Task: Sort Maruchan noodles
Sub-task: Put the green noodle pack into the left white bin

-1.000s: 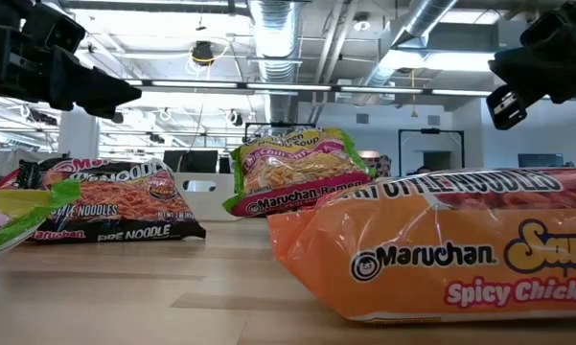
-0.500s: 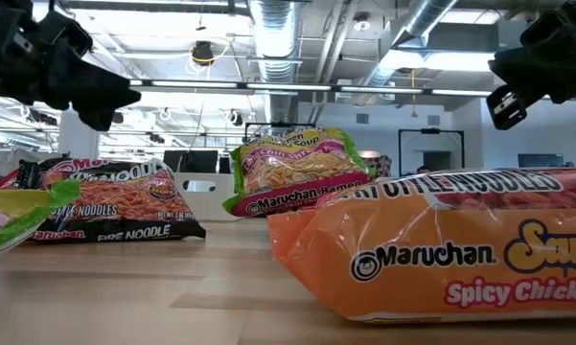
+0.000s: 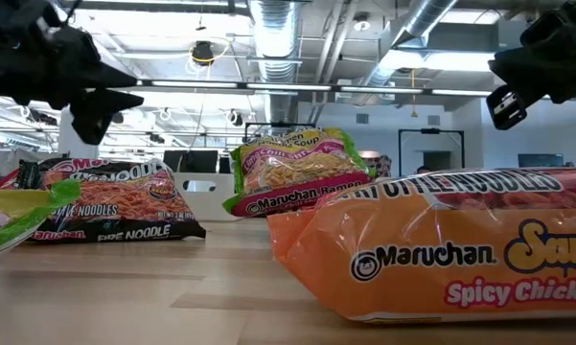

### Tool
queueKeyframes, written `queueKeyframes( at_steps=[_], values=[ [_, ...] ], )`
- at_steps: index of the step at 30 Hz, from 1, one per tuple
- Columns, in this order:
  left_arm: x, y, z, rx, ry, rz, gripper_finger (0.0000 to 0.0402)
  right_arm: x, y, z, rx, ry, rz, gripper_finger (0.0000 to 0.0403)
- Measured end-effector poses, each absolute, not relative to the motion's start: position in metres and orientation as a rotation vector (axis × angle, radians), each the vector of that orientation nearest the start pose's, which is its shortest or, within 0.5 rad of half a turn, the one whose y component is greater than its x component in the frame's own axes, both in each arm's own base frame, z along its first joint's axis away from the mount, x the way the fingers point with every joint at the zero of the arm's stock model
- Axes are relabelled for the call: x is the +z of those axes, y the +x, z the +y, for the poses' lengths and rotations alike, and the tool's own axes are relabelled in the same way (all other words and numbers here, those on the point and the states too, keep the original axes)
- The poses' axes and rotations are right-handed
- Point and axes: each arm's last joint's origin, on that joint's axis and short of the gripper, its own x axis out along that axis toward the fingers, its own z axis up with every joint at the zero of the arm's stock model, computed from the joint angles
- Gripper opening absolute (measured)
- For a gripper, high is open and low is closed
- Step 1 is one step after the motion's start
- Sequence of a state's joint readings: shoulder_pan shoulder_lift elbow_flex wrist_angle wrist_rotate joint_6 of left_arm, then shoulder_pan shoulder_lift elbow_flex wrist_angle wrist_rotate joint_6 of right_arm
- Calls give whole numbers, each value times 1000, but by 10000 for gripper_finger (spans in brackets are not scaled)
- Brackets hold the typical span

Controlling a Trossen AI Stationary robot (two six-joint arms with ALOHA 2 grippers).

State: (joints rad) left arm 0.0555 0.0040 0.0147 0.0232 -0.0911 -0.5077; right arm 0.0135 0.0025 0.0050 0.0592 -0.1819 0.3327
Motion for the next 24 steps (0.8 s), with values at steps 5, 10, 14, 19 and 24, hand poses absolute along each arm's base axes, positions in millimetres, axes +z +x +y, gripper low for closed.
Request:
queueKeyframes(
  at_steps=[5, 10, 14, 19, 24],
  values=[
    [171, 96, 9, 157, -695, -97, 129, 171, 97, 7, 204, 326, -29, 63],
    [171, 96, 9, 160, -753, -104, 129, 171, 97, 6, 191, 327, -31, 63],
    [171, 96, 9, 172, -755, -109, 129, 171, 97, 6, 170, 328, -32, 63],
    [171, 96, 9, 171, -755, -108, 129, 171, 97, 6, 169, 328, -32, 63],
    [171, 96, 9, 172, -755, -108, 129, 170, 97, 5, 168, 328, -32, 63]
  ],
)
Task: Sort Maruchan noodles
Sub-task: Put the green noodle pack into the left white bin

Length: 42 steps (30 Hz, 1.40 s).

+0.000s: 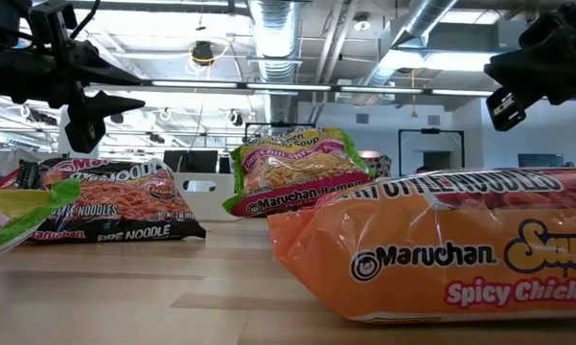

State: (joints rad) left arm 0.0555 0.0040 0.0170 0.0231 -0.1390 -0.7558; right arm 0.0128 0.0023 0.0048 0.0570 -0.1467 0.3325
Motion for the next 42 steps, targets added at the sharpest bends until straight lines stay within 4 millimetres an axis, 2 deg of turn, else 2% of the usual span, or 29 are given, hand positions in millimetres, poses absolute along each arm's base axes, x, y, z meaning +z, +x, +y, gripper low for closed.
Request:
queueKeyframes(
  at_steps=[8, 13, 18, 25, 30, 36, 42],
  values=[
    [171, 96, 10, 188, -766, -118, 129, 171, 97, 5, 167, 346, -32, 63],
    [173, 95, 12, 267, -706, -155, 129, 171, 97, 5, 166, 346, -32, 63],
    [172, 96, 12, 255, -700, -143, 132, 171, 97, 5, 167, 345, -33, 63],
    [172, 96, 12, 268, -690, -137, 167, 171, 97, 5, 167, 346, -34, 63],
    [173, 96, 16, 381, -744, -201, 191, 171, 97, 5, 167, 345, -34, 63],
    [191, 93, 16, 322, -754, -382, 192, 175, 97, 5, 156, 343, -78, 63],
    [212, 87, 15, 279, -723, -513, 192, 194, 93, 5, 190, 329, -276, 63]
  ],
)
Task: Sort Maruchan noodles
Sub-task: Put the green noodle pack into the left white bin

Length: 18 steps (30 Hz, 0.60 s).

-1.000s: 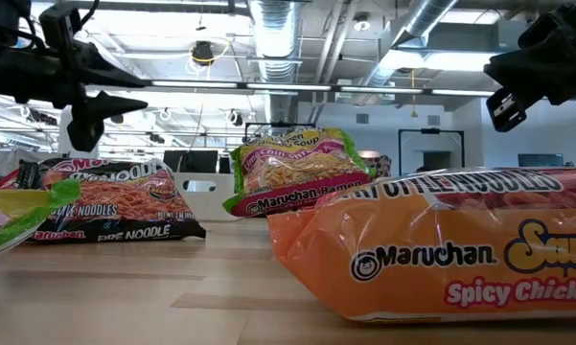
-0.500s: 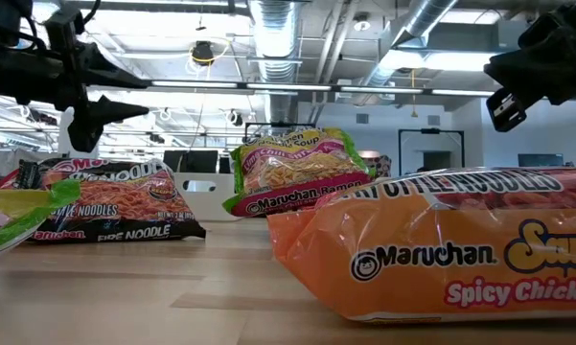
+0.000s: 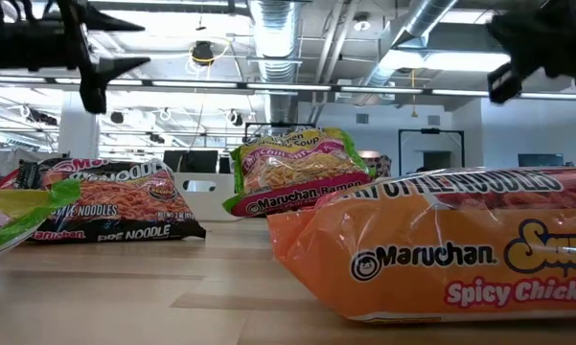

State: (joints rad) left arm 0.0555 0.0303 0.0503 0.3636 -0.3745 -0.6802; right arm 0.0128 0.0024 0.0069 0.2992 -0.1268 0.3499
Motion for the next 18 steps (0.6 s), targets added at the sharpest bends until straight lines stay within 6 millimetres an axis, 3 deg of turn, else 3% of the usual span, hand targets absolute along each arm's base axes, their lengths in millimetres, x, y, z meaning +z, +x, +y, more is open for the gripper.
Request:
queueKeyframes(
  at_steps=[9, 18],
  values=[
    [258, 88, 15, 303, -592, -503, 192, 229, 77, 5, 241, 303, -582, 63],
    [282, 125, 16, 296, -547, -310, 192, 243, 66, 4, 267, 286, -757, 63]
  ],
)
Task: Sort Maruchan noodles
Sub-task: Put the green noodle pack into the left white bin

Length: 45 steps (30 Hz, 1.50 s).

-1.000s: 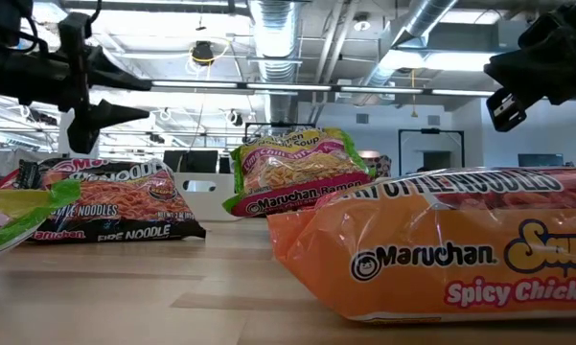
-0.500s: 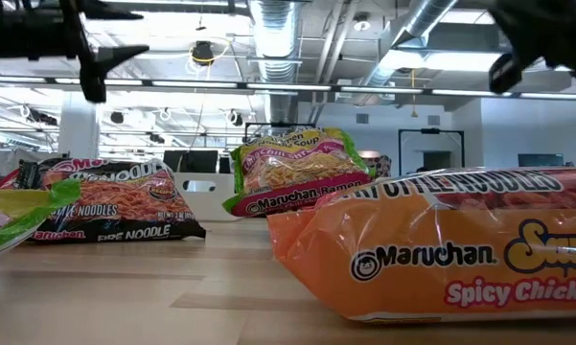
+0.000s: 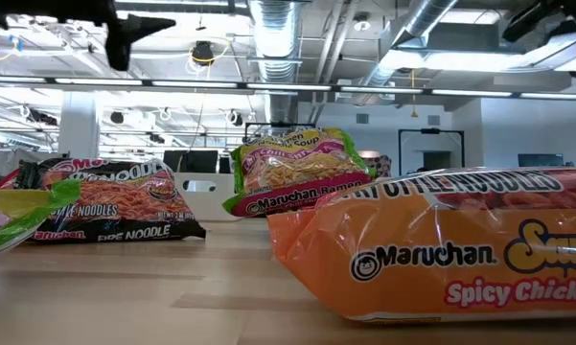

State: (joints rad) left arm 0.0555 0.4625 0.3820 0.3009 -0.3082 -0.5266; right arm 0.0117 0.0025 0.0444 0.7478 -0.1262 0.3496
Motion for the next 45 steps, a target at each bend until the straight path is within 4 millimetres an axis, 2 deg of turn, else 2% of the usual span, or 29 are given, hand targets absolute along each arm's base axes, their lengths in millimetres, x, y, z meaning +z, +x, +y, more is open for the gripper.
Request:
queueKeyframes(
  at_steps=[9, 17, 23, 27, 33, 45],
  values=[
    [295, 177, 18, 328, -420, -139, 192, 248, 61, 2, 197, 296, -847, 63],
    [302, 212, 25, 275, -376, -51, 192, 251, 58, 2, 212, 307, -888, 63],
    [296, 231, 37, 243, -418, 9, 192, 252, 56, 2, 212, 308, -903, 63],
    [295, 243, 42, 214, -433, 39, 192, 252, 56, 2, 236, 373, -901, 63],
    [291, 261, 46, 131, -452, 93, 192, 254, 54, 1, 234, 373, -933, 63],
    [263, 291, 47, 41, -532, 234, 192, 255, 53, 1, 229, 371, -949, 63]
  ],
)
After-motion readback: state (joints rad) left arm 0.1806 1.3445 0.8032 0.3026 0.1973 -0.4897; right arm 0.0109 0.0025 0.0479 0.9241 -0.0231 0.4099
